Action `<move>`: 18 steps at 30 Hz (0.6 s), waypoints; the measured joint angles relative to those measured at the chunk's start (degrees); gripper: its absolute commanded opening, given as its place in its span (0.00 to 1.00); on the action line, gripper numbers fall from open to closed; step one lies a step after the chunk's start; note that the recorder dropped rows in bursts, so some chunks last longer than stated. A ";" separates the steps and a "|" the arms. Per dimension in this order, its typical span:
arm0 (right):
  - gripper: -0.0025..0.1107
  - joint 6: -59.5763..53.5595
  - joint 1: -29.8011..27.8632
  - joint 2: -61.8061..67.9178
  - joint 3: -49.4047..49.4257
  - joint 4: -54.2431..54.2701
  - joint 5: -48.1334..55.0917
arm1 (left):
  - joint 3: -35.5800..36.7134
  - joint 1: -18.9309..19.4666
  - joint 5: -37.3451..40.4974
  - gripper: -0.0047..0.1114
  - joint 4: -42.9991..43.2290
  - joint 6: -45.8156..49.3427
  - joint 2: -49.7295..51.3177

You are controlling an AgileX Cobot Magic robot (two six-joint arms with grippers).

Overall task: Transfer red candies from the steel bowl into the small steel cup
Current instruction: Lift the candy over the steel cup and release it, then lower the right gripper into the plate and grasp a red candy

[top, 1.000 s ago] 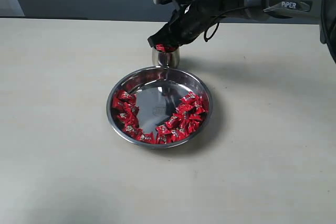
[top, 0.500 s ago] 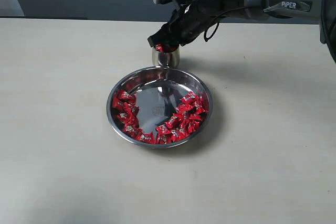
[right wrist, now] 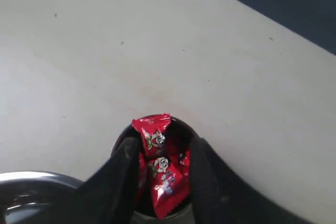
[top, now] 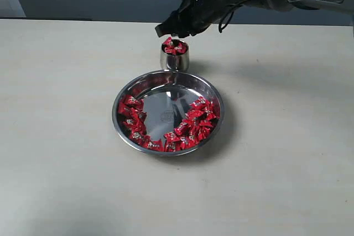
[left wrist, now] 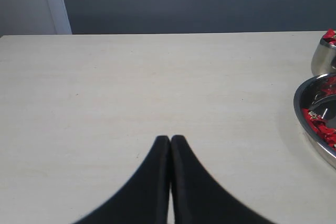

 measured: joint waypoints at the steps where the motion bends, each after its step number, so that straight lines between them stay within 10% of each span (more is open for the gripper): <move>1: 0.31 0.00 0.00 -0.13 0.00 0.04 0.00 | 0.00 0.00 0.00 0.04 0.00 0.00 0.00; 18: 0.31 0.40 0.00 -4.02 0.00 4.58 8.31 | 0.00 0.00 0.00 0.04 0.00 0.00 0.00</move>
